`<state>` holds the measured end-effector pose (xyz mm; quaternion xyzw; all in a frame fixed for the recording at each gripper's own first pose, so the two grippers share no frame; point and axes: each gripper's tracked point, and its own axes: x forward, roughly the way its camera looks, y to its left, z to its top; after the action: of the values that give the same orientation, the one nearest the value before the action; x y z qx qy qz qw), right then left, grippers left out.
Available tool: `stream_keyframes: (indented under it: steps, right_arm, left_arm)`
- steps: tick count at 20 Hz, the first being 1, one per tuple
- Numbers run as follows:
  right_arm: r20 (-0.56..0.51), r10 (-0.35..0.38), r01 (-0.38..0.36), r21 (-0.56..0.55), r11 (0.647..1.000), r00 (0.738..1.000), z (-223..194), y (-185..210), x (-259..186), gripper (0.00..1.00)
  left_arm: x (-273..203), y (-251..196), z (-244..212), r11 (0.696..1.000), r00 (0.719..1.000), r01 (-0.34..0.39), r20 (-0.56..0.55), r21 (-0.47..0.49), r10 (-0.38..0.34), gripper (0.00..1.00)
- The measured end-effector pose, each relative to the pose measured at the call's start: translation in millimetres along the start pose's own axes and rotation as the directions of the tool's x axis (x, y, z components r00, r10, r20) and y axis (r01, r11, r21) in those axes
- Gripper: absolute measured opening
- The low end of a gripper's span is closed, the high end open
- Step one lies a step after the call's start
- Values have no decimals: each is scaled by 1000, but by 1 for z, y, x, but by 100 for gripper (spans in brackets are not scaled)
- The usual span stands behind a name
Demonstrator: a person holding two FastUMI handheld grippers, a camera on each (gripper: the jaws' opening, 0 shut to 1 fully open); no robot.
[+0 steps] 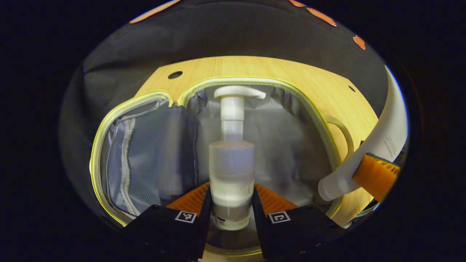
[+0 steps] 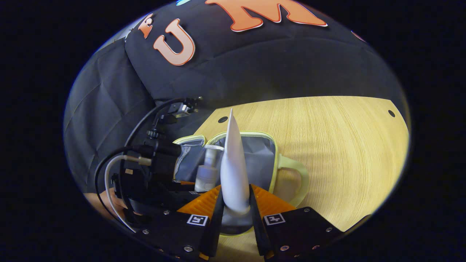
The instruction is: First open the suitcase, pack the skin care products into it, and then close the suitcase.
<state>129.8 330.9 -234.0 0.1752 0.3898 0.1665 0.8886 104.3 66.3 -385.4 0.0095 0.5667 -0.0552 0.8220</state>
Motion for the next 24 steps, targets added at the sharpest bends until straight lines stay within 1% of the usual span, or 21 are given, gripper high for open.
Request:
stream_keyframes:
  steps: [2, 3, 5, 6, 7, 8, 9, 11, 13, 15, 17, 19, 20, 22, 24]
  right_arm:
    - [-9, 4, -3, 19, 1000, 1000, 0, 0, 6, 41]
    - [-18, 6, -5, 31, 1000, 1000, -1, 1, 9, 42]
    - [-39, 10, -8, 62, 998, 999, -3, 1, 16, 42]
    - [-50, 12, -8, 73, 997, 999, -4, 1, 19, 41]
    - [-62, 6, -1, 79, 997, 998, -5, 0, 26, 41]
    - [-74, 2, 4, 84, 996, 997, -6, -1, 29, 41]
    - [-94, 0, 9, 95, 995, 996, -8, -2, 33, 42]
    - [-136, 2, 15, 123, 992, 991, -17, -4, 43, 41]
    - [-178, -7, 32, 139, 990, 984, -25, -6, 53, 42]
    - [-207, -18, 47, 133, 990, 978, -31, -6, 55, 42]
    - [-238, -29, 63, 136, 989, 971, -32, -4, 60, 42]
    - [-307, -62, 104, 121, 987, 950, -38, -7, 62, 42]
    - [-326, -69, 114, 119, 986, 943, -39, -6, 63, 42]
    - [-367, -95, 152, 130, 980, 925, -44, -8, 67, 42]
    - [-397, -108, 185, 162, 969, 912, -45, -9, 74, 42]
  left_arm:
    - [10, -3, -3, 999, 1000, 13, -15, -40, -14, 56]
    - [10, -1, -4, 999, 1000, 4, -19, -38, -5, 57]
    - [9, -3, -1, 999, 1000, 7, -4, -53, -7, 58]
    - [6, -2, 1, 998, 1000, 7, 9, -61, -6, 59]
    - [3, -2, 4, 997, 1000, 8, 27, -76, -6, 63]
    - [-2, -3, 7, 996, 999, 14, 50, -87, -10, 61]
    - [-8, 0, 10, 996, 997, 10, 81, -94, -2, 65]
    - [-27, 9, 17, 994, 988, -17, 150, -106, 33, 68]
    - [-50, 27, 34, 992, 964, -56, 252, -115, 83, 70]
    - [-79, 53, 47, 984, 927, -108, 344, -142, 151, 78]
    - [-106, 70, 53, 973, 895, -112, 404, -202, 187, 81]
    - [-133, 96, 59, 957, 870, -116, 438, -266, 227, 81]
    - [-143, 110, 61, 948, 857, -128, 449, -292, 254, 81]
    - [-153, 146, 59, 931, 832, -170, 459, -323, 312, 81]
    - [-158, 178, 50, 907, 814, -216, 446, -363, 372, 81]
